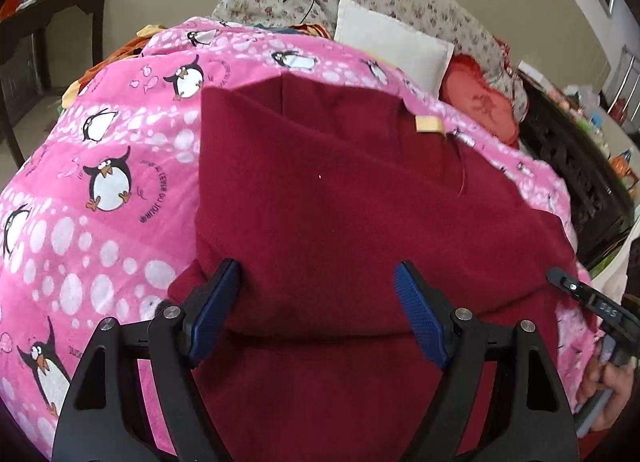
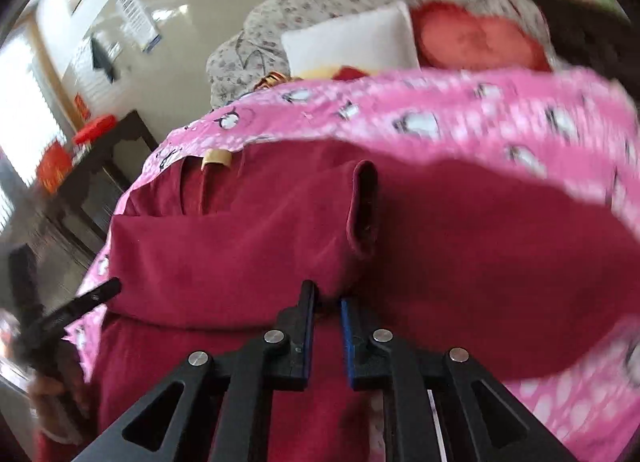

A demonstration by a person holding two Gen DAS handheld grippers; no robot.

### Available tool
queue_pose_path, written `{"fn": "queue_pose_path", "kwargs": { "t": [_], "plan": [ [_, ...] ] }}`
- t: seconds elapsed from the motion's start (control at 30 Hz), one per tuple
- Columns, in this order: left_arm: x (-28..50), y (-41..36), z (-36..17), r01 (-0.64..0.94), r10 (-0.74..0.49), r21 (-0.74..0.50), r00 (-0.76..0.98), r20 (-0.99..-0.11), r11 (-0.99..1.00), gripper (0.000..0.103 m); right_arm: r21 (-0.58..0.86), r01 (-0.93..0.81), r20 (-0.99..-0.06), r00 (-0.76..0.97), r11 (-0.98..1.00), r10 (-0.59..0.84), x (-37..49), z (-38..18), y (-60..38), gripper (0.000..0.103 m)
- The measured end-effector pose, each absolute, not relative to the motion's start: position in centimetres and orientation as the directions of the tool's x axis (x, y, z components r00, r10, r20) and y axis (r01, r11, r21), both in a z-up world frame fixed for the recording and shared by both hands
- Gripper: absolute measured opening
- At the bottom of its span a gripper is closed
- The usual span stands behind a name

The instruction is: Fold small clothes

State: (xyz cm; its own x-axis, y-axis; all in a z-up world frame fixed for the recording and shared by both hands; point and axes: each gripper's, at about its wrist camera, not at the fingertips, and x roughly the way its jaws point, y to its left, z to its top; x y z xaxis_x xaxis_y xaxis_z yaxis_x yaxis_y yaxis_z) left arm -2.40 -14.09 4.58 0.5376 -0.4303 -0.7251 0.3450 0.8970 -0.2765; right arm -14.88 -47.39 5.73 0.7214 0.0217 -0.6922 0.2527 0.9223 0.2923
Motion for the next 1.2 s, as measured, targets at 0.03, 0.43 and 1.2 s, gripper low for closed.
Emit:
{"fn": "queue_pose_path", "kwargs": {
  "t": [0.03, 0.43, 1.2],
  "plan": [
    [-2.6, -14.1, 4.6, 0.350, -0.427, -0.267, 0.544, -0.722, 0.898, 0.080, 0.282, 0.262, -0.681, 0.732, 0.923, 0.000, -15.3, 6.0, -47.5, 0.016],
    [-2.8, -15.5, 3.5, 0.363, -0.345, -0.146, 0.577, -0.741, 0.920, 0.080, 0.092, 0.337, -0.680, 0.709, 0.937, -0.187, -12.1, 5.4, -47.8, 0.022],
    [-5.3, -16.2, 6.7, 0.405, -0.469, -0.276, 0.525, -0.710, 0.872, 0.080, 0.764, 0.570, -0.540, 0.821, 0.304, -0.185, -33.4, 2.6, -67.9, 0.050]
  ]
}}
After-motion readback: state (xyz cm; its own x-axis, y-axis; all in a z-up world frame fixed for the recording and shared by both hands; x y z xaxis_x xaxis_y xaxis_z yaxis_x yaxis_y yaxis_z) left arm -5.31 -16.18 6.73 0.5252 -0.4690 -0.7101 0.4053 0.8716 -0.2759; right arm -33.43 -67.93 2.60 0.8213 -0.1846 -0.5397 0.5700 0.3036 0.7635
